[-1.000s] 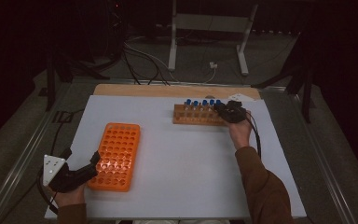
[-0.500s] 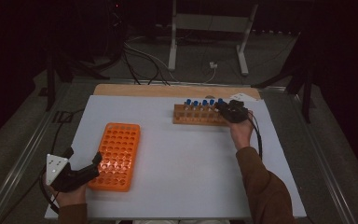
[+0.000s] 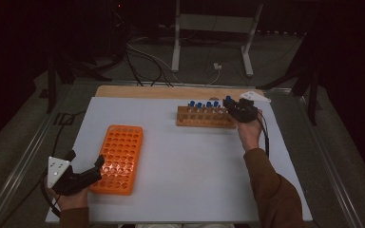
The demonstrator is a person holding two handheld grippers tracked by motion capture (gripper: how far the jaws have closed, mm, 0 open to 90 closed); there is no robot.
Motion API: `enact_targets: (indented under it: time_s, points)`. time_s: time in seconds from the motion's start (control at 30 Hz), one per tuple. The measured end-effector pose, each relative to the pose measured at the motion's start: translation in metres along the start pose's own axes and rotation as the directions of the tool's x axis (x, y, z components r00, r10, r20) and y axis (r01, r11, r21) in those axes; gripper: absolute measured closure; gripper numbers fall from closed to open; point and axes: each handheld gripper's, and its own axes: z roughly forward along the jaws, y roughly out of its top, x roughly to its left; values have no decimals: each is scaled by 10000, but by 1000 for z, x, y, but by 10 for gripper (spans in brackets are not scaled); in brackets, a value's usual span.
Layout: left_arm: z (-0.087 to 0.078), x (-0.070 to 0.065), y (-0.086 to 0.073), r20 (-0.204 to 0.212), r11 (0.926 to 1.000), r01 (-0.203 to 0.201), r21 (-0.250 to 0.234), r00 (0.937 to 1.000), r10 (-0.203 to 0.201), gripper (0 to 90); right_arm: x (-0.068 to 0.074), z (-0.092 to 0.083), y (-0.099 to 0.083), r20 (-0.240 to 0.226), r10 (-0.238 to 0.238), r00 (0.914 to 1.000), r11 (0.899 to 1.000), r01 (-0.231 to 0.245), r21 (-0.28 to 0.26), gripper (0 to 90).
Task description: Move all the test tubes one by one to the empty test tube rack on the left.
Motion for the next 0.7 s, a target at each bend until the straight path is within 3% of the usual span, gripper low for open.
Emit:
enact_targets:
  time_s: [0.5, 0.7]
  points:
    - [1, -3, 0, 46, 9999, -120, 44, 9999, 120, 12, 1, -25, 23, -37, -359, 9993, 9982, 357, -487, 766]
    - [2, -6, 0, 131, 9999, -114, 78, 9999, 113, 12, -1, -35, 27, -338, -132, 9993, 9975, 108, -703, 766]
